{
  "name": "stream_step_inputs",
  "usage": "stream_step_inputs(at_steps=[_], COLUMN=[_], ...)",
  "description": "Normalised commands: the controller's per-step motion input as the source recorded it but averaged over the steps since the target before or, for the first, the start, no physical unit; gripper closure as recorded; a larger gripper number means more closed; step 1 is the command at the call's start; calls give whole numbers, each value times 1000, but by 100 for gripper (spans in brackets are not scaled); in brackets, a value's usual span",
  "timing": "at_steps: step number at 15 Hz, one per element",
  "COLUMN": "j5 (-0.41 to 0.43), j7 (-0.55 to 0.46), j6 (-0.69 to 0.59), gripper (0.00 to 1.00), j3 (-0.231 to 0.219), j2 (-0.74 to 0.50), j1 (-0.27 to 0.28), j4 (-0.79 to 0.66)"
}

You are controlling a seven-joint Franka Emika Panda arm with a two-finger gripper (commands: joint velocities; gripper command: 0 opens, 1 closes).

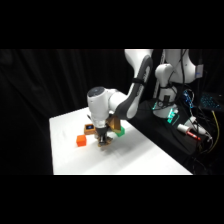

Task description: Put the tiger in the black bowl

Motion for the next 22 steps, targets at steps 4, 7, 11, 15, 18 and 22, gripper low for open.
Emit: stream_step_inputs(at_steps=[4, 7, 11, 15, 18, 22], j5=[-174, -112, -64, -15, 21, 65], j7=[-154, -150, -141, -125, -126, -141], j6=[-217, -145, -63, -22, 6, 19], gripper=[95, 95, 95, 95, 95, 96], j3=[-57, -7, -6, -20, -21, -3], j2=[-504, -451, -360, -290, -259, -187], j1=[-63, -168, -205, -183, -144, -101], j4=[-252, -284, -298, -285, -270, -225])
